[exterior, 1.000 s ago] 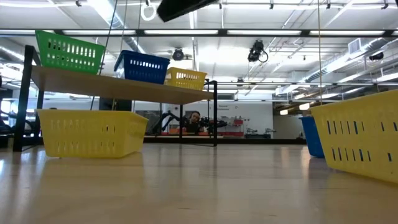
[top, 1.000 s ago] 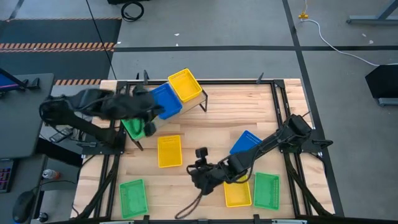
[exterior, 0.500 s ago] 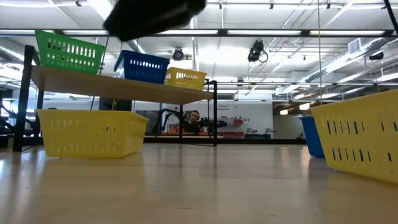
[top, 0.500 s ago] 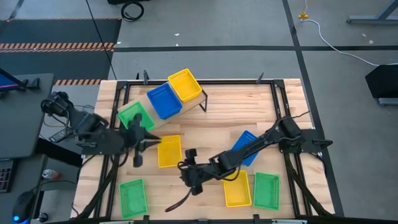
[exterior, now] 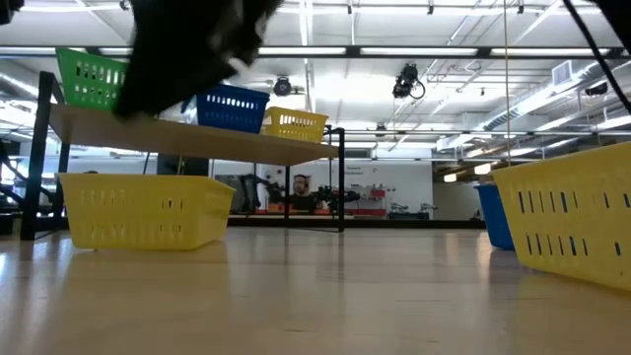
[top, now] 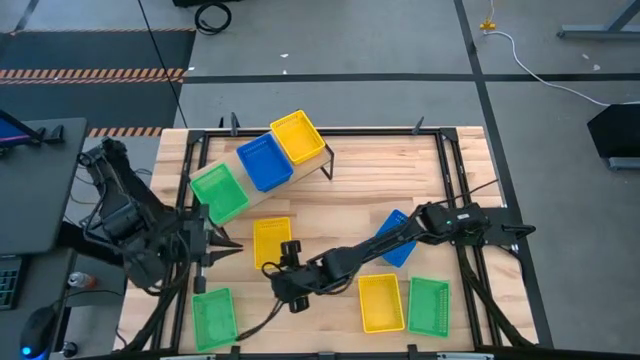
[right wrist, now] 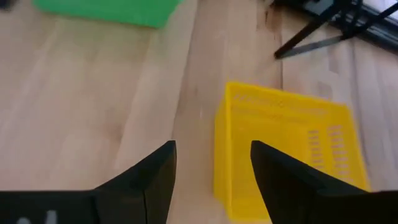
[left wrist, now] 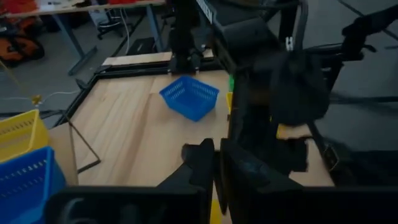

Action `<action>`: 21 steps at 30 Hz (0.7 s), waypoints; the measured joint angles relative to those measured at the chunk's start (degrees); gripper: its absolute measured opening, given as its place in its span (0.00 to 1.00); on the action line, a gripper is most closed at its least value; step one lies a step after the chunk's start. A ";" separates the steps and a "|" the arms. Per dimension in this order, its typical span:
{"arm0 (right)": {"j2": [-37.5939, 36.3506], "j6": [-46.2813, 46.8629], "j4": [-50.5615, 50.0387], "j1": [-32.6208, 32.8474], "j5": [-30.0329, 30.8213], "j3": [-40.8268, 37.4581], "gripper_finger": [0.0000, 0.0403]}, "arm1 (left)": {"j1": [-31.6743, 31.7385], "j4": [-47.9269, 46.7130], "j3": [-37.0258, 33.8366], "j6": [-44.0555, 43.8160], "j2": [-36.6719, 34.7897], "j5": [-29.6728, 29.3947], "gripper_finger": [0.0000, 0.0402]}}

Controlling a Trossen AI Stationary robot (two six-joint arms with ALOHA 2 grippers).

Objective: Stack baskets on shelf by color
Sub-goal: Stack the top yellow basket on top of the yellow basket on the shelf

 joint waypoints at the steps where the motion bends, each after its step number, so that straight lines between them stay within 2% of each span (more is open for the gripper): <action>1: 1.07 0.00 -2.77 -0.26 -0.01 1.00 0.53 | -0.97 -0.40 0.00 -0.53 0.24 -0.96 0.08; 6: 4.85 0.25 -4.96 -1.98 -0.03 4.19 0.53 | -3.68 -2.11 0.03 -4.36 2.30 -2.91 0.08; 14: 5.11 1.42 -7.63 -3.49 -0.33 3.07 0.50 | -5.95 -2.42 0.00 -7.41 7.12 -4.38 0.08; 18: 5.04 1.59 -7.67 -3.50 -0.47 2.74 0.42 | -6.21 -1.99 0.00 -7.76 9.28 -5.49 0.07; 21: 5.04 1.95 -8.65 -3.53 -0.54 2.30 0.30 | -6.29 -1.07 0.00 -7.79 10.74 -5.80 0.07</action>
